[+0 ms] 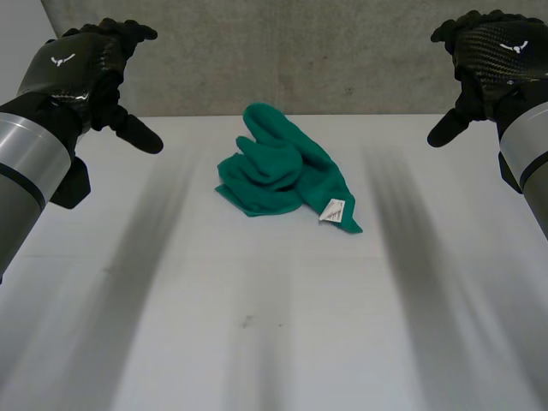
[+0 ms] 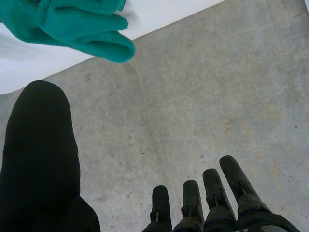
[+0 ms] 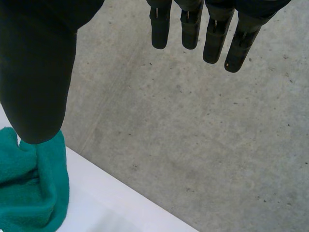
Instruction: Fold the towel.
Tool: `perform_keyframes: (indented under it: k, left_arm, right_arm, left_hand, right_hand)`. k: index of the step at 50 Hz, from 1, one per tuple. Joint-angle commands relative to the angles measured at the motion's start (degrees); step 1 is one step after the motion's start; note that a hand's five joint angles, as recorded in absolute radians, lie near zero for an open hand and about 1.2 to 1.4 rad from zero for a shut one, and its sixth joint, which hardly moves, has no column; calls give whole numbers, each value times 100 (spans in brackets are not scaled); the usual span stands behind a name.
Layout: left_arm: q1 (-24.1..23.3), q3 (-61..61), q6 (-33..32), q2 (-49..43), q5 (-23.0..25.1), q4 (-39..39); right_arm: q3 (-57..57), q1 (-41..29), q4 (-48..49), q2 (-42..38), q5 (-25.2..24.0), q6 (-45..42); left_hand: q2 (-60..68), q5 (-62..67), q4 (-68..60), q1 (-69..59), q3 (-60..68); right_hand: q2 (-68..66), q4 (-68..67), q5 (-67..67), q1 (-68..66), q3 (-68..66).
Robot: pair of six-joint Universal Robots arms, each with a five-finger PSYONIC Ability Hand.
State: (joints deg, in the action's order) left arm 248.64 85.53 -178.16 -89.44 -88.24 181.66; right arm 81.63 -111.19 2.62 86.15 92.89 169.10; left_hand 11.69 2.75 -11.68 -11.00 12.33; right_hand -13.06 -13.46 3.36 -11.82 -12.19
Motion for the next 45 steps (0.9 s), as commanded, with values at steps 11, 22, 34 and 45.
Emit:
perform_keyframes:
  k: [11,22,34,45]
  left_arm:
    - [0,8,-9,-513,-9,124]
    - [-114,8,-9,-900,-26,212]
    - [-132,8,-9,-1111,-26,291]
    - [-211,8,-9,-1208,-44,326]
  right_arm:
    - [-112,-228,-59,-1195,-403,535]
    - [-1516,-307,-103,-3549,-552,2328]
    - [-2766,-316,-156,-5020,-746,2549]
    - [-3363,-307,-200,-5511,-737,2487]
  left_hand:
    - [-169,-275,168,100,-233]
    - [-169,-275,168,100,-233]
    - [-169,-275,168,100,-233]
    - [-169,-275,168,100,-233]
  right_hand:
    - [306,346,-336,182,219]
    - [306,346,-336,182,219]
    - [-1396,-1356,1366,-1520,-1483]
    - [-4530,-4490,4500,-4654,-4617]
